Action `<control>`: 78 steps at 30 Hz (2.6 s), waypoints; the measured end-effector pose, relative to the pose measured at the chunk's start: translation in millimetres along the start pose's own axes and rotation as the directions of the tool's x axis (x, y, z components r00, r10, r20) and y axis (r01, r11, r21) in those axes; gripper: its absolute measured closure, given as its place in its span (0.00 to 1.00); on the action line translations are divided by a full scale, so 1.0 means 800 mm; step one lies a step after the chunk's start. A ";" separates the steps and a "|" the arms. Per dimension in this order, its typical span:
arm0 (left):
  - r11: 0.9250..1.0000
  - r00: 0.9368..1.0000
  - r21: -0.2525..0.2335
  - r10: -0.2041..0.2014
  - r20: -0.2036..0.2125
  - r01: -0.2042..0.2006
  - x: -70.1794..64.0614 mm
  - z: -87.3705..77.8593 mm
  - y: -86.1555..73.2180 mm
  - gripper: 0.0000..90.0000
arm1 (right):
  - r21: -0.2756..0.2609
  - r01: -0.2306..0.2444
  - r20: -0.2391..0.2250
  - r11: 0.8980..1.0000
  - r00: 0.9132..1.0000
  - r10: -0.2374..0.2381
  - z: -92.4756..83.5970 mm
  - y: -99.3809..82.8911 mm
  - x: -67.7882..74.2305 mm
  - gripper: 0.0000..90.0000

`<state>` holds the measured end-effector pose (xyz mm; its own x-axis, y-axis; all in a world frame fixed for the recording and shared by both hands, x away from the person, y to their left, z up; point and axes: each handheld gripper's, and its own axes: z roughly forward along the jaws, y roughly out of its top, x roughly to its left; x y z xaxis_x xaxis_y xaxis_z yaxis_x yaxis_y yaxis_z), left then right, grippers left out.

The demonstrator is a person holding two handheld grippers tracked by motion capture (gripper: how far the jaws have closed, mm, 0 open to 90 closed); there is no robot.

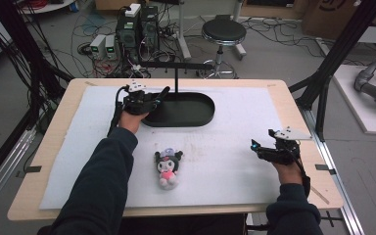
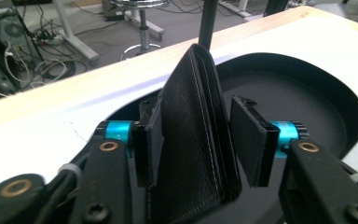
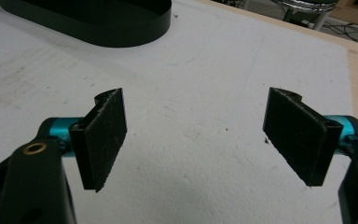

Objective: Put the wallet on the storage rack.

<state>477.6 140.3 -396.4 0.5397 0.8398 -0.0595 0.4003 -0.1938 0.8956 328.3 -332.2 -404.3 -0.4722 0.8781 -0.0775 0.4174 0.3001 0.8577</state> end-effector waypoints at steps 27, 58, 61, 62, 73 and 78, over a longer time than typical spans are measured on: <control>0.994 0.997 0.088 -0.072 0.032 0.069 -0.013 0.030 -0.021 0.51 | 0.002 0.004 -0.007 1.000 1.000 -0.004 0.001 -0.001 -0.001 0.24; 0.986 0.998 -0.160 -0.025 0.057 0.034 -0.020 -0.117 -0.043 0.23 | 0.009 0.010 -0.027 1.000 1.000 -0.010 0.013 0.006 0.006 0.24; 0.982 0.998 -0.183 -0.034 0.051 0.042 -0.024 -0.124 -0.046 0.21 | 0.008 0.013 -0.032 1.000 0.999 -0.013 0.012 0.006 0.009 0.24; 0.982 0.998 -0.187 -0.035 0.044 0.043 -0.024 -0.127 -0.046 0.21 | 0.008 0.013 -0.032 1.000 0.999 -0.013 0.012 0.006 0.009 0.24; 0.980 0.998 -0.184 -0.067 0.019 0.069 -0.018 -0.143 -0.054 0.21 | 0.001 0.013 -0.032 1.000 0.999 -0.013 0.012 0.007 0.009 0.24; 0.982 0.996 -0.169 -0.082 0.026 0.086 -0.019 -0.146 -0.060 0.21 | 0.005 0.016 -0.030 1.000 0.999 -0.016 0.011 0.007 0.010 0.24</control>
<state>364.0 196.0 -386.7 0.5241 0.8393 -0.1446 0.3141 -0.0327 0.9488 333.6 -320.2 -404.8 -0.5022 0.8615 -0.0755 0.4137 0.3160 0.8538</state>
